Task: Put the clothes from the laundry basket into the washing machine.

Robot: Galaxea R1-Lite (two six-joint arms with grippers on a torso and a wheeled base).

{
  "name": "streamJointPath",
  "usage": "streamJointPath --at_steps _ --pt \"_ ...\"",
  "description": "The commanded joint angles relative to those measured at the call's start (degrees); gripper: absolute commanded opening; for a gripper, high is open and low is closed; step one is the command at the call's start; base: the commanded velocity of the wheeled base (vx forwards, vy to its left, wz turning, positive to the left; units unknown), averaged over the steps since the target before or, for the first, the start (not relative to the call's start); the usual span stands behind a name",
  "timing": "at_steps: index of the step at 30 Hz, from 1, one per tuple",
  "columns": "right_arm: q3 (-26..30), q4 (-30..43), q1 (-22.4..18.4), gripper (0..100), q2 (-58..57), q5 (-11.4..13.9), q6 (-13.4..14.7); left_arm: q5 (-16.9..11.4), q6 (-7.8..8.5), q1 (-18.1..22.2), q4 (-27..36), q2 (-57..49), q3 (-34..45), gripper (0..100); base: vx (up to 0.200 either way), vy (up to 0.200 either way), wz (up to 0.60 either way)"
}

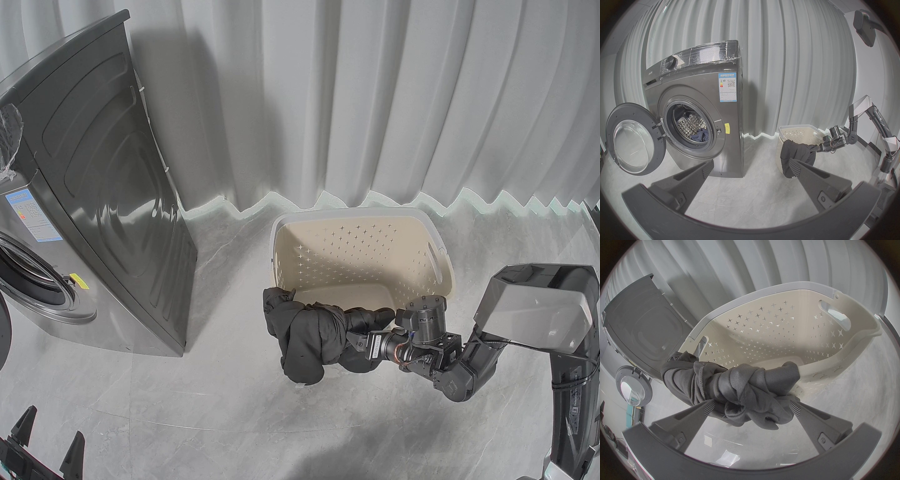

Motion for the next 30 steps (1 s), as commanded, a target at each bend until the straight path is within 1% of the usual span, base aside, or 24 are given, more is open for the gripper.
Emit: streamJointPath --at_steps 1,2,4,5,18,19,30 --pt "-0.9 -0.1 -0.2 100 0.8 -0.1 0.0 0.1 -0.02 0.0 0.0 -0.8 0.6 100 0.0 0.0 0.0" --pt "-0.9 -0.1 -0.2 100 0.8 -0.1 0.0 0.1 -0.02 0.0 0.0 -0.8 0.6 100 0.0 0.0 0.0" --pt "-1.6 -0.1 -0.7 100 1.5 -1.4 0.0 0.0 -0.1 0.0 0.0 -0.8 0.6 100 0.0 0.0 0.0" --pt "-1.9 -0.1 -0.8 100 1.5 -1.6 -0.1 0.1 -0.1 0.0 0.0 -0.8 0.6 100 0.0 0.0 0.0" --pt "-3.7 -0.2 -1.4 100 2.2 -1.9 0.0 0.1 -0.37 0.0 0.0 -0.8 0.6 100 0.0 0.0 0.0" --pt "-3.9 -0.3 -1.4 0 2.7 -2.0 0.0 0.1 -0.37 0.0 0.0 -0.8 0.6 100 0.0 0.0 0.0" --pt "-3.7 -0.3 -1.0 0 2.2 -2.0 0.2 0.4 -0.45 0.0 -0.1 -0.8 0.6 100 0.0 0.0 0.0"
